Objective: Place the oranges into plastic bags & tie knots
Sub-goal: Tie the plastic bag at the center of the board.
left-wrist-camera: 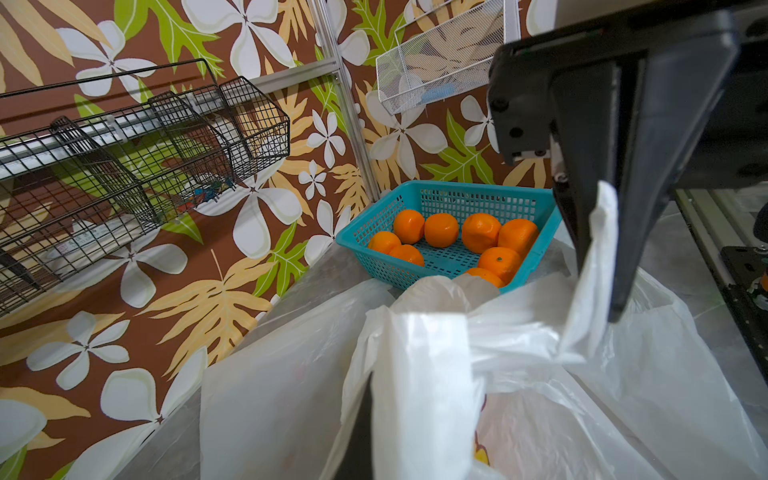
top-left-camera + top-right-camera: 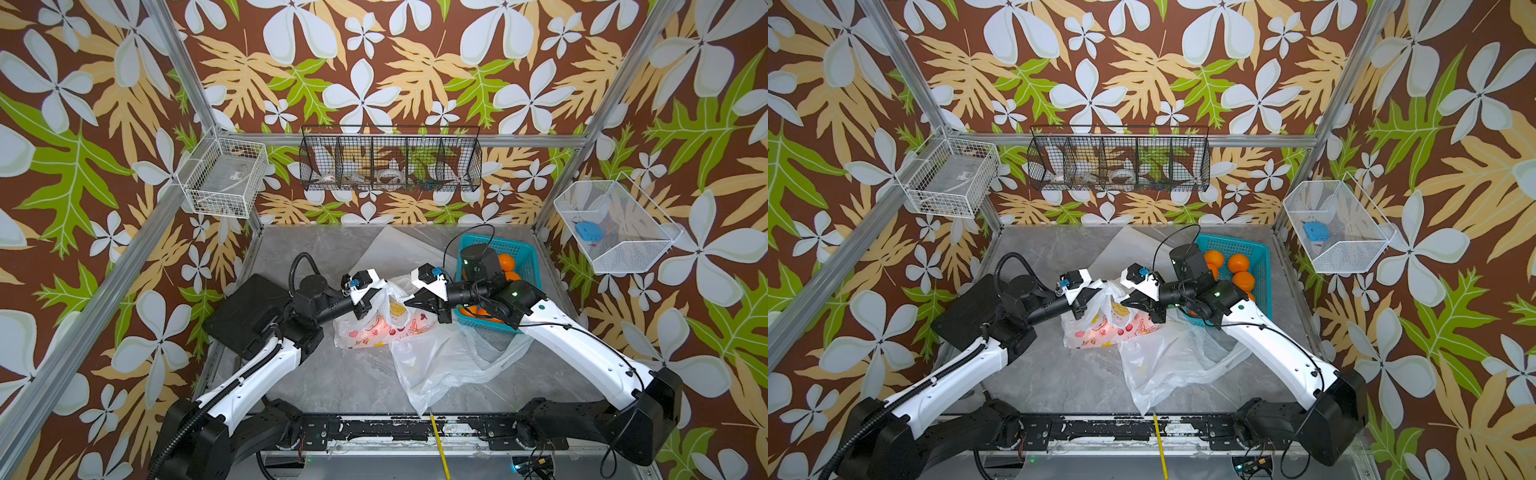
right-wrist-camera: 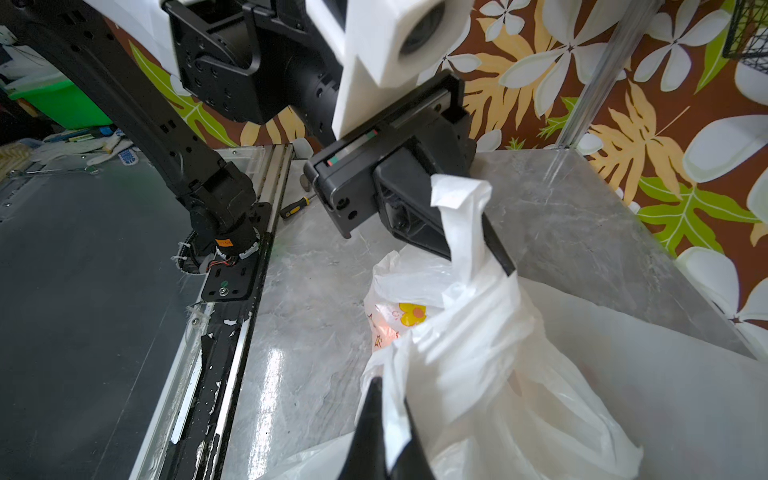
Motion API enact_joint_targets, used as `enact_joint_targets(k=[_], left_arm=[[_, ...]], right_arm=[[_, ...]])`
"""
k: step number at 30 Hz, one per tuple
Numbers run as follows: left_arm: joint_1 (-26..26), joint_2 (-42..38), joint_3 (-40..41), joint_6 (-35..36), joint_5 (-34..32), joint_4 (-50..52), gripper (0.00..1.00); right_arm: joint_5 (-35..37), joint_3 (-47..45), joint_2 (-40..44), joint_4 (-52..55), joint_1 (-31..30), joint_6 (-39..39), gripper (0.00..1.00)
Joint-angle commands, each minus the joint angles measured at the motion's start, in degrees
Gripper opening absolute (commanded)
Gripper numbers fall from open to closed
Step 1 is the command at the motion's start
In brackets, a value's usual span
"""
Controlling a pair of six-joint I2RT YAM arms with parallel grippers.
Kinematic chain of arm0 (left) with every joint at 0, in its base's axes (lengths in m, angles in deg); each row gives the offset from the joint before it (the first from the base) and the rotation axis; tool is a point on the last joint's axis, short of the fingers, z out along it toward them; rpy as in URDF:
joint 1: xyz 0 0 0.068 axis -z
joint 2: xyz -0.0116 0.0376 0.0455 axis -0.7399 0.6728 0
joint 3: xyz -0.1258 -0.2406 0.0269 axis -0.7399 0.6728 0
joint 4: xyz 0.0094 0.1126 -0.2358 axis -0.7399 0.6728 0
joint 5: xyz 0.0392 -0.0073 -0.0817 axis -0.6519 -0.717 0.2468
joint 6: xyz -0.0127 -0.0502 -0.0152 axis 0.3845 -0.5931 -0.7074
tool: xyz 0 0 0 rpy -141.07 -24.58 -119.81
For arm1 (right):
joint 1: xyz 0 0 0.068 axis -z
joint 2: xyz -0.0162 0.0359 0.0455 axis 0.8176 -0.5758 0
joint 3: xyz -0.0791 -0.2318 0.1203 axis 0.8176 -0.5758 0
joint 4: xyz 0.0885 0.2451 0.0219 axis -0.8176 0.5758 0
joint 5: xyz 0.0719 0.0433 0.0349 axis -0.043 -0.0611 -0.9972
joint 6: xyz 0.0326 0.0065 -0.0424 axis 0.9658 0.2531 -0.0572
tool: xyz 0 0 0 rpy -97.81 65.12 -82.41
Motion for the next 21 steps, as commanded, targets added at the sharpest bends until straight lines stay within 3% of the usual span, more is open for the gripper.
enact_joint_targets(k=[1, 4, 7, 9, 12, 16, 21], left_arm=[[-0.3, -0.6, 0.5, -0.2, -3.5, -3.0, 0.00], [-0.3, -0.9, 1.1, -0.3, -2.5, -3.8, 0.00], [-0.3, -1.1, 1.7, -0.5, -2.1, -4.7, 0.00], [-0.3, -1.1, 1.7, -0.5, -2.1, -5.1, 0.00], [-0.3, -1.1, 1.9, -0.4, -2.0, -5.4, 0.00], [-0.3, -1.2, 1.8, -0.3, -2.0, -5.4, 0.00], [-0.3, -1.2, 1.9, 0.1, -2.2, -5.1, 0.00]], right_arm=[[-0.7, 3.2, 1.5, 2.3, 0.1, 0.1, 0.19], [-1.4, 5.8, 3.6, 0.3, 3.7, 2.2, 0.45], [-2.0, 5.7, 4.5, -6.9, 10.1, 8.6, 0.59], [-1.6, 6.3, 2.8, -11.5, 13.3, 13.8, 0.61], [-1.2, 10.5, -2.6, -10.0, 13.8, 15.0, 0.61], [-5.5, 16.4, -10.4, -3.1, 12.4, 11.7, 0.65], [-6.7, 13.6, -12.2, -0.8, 6.7, 7.5, 0.78]])
